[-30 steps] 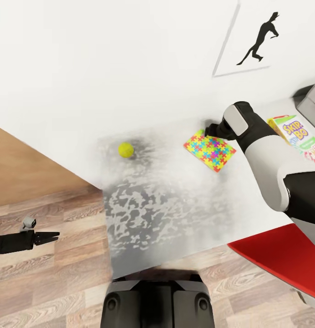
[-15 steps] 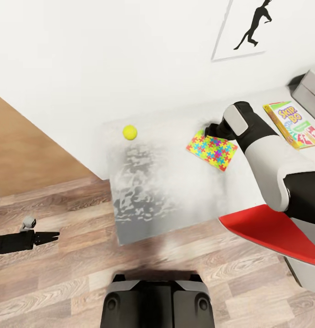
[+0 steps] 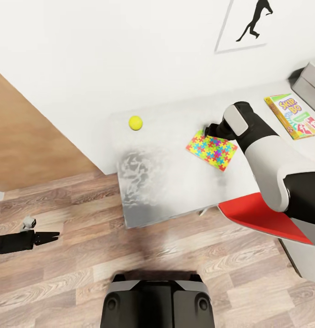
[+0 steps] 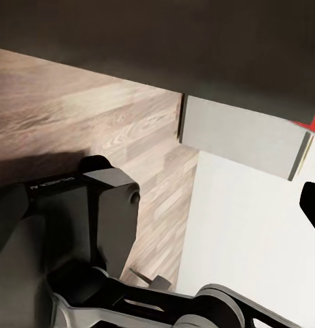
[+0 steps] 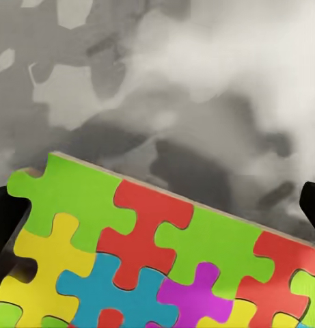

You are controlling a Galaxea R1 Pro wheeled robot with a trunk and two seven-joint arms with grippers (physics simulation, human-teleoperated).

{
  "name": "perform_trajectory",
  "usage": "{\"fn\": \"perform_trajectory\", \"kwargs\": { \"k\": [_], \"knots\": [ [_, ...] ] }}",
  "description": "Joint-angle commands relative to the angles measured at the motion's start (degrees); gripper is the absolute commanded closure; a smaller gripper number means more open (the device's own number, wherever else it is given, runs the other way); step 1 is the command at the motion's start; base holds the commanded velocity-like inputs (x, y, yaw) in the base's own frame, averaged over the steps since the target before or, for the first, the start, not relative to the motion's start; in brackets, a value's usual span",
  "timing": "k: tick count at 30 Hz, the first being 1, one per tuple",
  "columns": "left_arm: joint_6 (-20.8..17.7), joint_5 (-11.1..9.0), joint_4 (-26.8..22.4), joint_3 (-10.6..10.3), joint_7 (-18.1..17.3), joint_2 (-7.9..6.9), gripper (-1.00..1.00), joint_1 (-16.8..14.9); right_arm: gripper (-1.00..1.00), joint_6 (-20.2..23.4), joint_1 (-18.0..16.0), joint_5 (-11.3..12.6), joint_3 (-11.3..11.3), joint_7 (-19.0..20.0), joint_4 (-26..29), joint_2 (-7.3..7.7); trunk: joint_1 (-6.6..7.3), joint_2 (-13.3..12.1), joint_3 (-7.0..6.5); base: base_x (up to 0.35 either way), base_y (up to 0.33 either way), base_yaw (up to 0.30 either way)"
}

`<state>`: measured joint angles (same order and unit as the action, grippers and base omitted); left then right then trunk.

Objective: Put all the toys in the child's room - the three board games (two on the bed and one on the table), the two jigsaw puzzles on the table, and the tennis ball on the table - inside the toy box on the table in the child's room.

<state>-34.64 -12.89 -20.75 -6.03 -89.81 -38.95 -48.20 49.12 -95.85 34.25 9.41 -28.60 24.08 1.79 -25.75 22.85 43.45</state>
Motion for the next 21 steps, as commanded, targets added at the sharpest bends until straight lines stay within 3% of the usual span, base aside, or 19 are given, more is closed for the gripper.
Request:
{"fn": "perform_trajectory", "kwargs": {
  "k": [1, 21],
  "knots": [
    [-0.61, -0.38, 0.00, -0.48, -0.19, -0.07, -1.00, -0.05, -1.00, 0.18, 0.01, 1.26, 0.44, -0.40, -1.14, 0.05, -0.03, 0.07, 0.08, -0.147, 0.030, 0.000],
    [-0.61, -0.38, 0.00, -0.51, -0.19, -0.06, -1.00, -0.05, -1.00, 0.18, 0.07, 1.26, 0.44, -0.36, -1.14, 0.05, -0.03, 0.07, 0.08, -0.177, 0.098, 0.000]
  ]
}}
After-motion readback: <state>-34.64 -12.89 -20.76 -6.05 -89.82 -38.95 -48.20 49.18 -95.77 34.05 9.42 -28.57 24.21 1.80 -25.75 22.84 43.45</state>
